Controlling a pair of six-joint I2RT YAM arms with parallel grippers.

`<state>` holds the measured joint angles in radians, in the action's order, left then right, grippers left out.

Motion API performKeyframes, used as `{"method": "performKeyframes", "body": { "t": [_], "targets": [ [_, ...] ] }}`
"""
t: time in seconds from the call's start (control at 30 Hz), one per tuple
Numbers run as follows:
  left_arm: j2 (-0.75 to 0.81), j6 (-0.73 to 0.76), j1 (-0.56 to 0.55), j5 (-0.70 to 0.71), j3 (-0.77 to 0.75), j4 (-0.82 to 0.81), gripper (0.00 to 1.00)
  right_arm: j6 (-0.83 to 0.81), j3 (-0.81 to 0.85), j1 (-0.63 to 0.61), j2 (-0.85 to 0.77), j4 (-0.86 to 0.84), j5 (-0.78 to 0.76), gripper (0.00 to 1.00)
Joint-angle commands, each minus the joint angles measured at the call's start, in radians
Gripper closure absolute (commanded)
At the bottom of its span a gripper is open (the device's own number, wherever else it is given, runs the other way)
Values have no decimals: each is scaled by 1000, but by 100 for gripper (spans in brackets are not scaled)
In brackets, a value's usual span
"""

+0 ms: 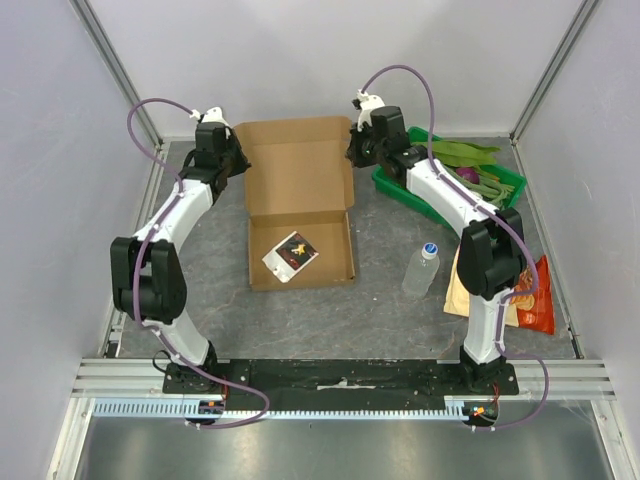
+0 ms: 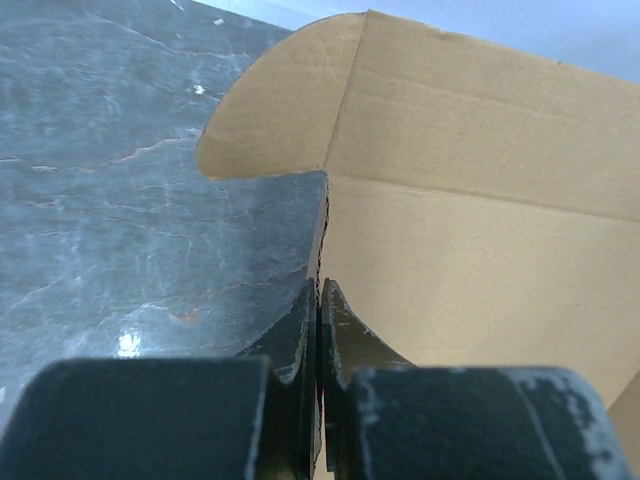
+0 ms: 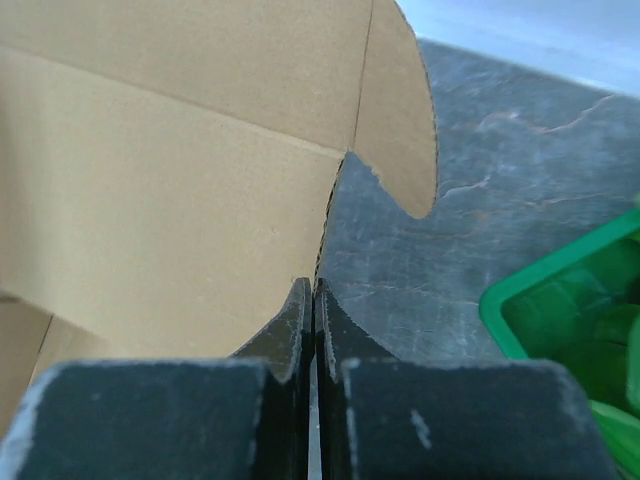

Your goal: Fold the paper box

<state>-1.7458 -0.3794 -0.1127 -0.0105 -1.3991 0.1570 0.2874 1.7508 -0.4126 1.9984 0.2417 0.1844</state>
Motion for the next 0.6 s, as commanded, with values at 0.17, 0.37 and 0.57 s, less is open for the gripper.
{"method": "performKeyframes", "body": {
  "t": [0.17,0.37,0.57],
  "targets": [
    [193,-39,-128,277,166,-246,98,-66,-103,-173,-154,-277,-480,100],
    [232,-52,-154,317,330,-482,98,-109,-345,-244,-233,-596,-646,100],
    [304,5,-199,377,523,-706,98,-152,-580,-293,-306,-881,-779,100]
  ]
}}
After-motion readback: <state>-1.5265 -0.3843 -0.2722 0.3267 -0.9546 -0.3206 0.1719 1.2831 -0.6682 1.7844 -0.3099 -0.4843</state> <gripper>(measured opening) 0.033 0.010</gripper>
